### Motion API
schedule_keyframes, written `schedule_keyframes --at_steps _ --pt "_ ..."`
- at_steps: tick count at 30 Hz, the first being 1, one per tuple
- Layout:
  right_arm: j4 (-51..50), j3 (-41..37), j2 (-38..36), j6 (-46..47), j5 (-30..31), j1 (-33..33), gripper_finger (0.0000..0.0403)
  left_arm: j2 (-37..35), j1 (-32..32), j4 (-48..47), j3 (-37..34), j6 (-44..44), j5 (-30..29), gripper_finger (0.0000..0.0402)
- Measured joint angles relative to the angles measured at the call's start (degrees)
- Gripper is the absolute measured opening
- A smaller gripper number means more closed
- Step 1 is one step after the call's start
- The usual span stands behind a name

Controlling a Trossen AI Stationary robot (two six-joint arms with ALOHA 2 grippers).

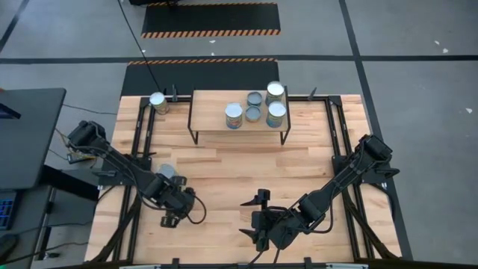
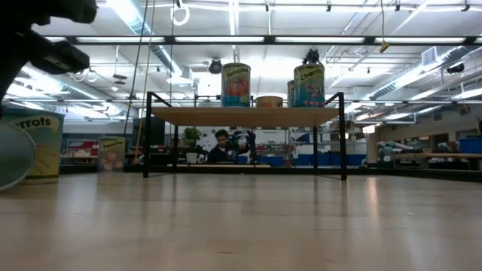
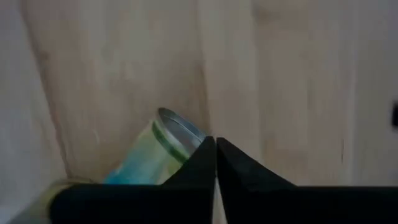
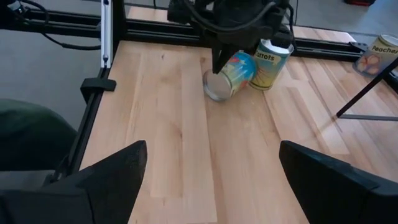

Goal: Pick and place cans onto a shelf
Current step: Put the big blue canned tomatoes on the shelf aligned with the other big blue canned tomatoes

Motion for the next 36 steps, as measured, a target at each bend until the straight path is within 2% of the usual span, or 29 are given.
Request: schedule_keyframes --at_steps 5,10,14,17,21,30,34,36 --pt "-0.04 0.00 0.00 2.37 -0.17 -0.49 0.0375 -0.15 0.69 -5.83 3.11 7.24 3.28 0.0102" --pt "-0.12 0.00 0.00 2.81 -0.97 -1.69 0.0375 -0.21 0.93 -10.59 6.45 16.18 -2.42 0.0220" --pt "-0.29 0.00 0.00 3.80 -2.45 -2.83 0.0375 0.58 1.26 -10.46 4.77 17.08 -0.28 0.0308" --pt "-0.80 0.00 0.00 4.25 -3.67 -3.68 0.0375 2.25 2.34 -10.88 4.50 16.54 1.30 0.0353" --pt "-0.84 0.00 0.00 4.25 -4.13 -4.94 0.0375 2.61 3.29 -10.32 4.50 17.49 4.00 0.0375" --pt "-1.36 0.00 0.00 4.16 -4.55 -7.12 0.0375 2.61 3.51 -8.11 4.50 21.56 4.26 0.0378" --pt "-1.44 0.00 0.00 4.08 -5.81 -7.67 0.0375 2.61 3.89 -7.09 4.50 20.47 8.56 0.0378" --pt "-1.49 0.00 0.00 4.08 -5.86 -7.73 0.0375 2.61 3.95 -5.30 4.50 20.19 8.13 0.0378"
